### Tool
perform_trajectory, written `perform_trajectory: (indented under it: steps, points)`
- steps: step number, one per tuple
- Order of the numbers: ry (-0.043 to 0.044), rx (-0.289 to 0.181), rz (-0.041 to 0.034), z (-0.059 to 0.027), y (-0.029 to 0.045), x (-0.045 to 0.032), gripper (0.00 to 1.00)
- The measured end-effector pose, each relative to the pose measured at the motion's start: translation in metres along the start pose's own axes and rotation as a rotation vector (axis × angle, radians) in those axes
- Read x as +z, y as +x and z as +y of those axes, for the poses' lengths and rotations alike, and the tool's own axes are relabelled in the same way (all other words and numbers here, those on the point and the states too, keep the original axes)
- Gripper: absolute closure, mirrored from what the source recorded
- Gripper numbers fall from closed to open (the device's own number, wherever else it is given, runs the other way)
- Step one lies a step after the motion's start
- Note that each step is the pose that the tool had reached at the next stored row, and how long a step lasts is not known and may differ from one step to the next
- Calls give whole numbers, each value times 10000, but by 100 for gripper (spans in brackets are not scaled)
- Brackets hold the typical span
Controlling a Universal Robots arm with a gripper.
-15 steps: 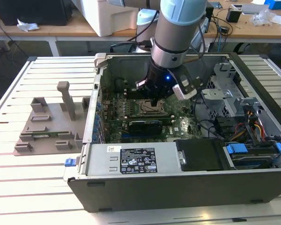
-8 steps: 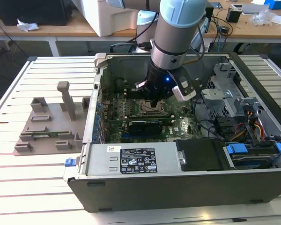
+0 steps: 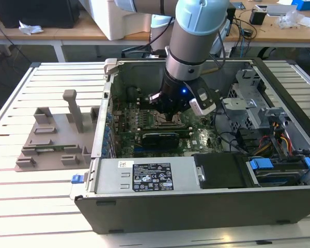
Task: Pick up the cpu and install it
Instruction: 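Install the second cpu locking lever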
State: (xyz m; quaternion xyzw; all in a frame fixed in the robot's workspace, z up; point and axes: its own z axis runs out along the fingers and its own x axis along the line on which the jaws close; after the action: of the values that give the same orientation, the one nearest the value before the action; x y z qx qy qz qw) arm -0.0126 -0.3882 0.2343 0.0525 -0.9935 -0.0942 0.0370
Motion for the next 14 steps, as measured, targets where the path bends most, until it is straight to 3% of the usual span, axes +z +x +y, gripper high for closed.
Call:
perform_trajectory:
  steps: [7, 14]
  points:
    - [2, 0, 1, -21, 78, 91, 89]
    - [12, -157, 31, -29, 258, 243, 89]
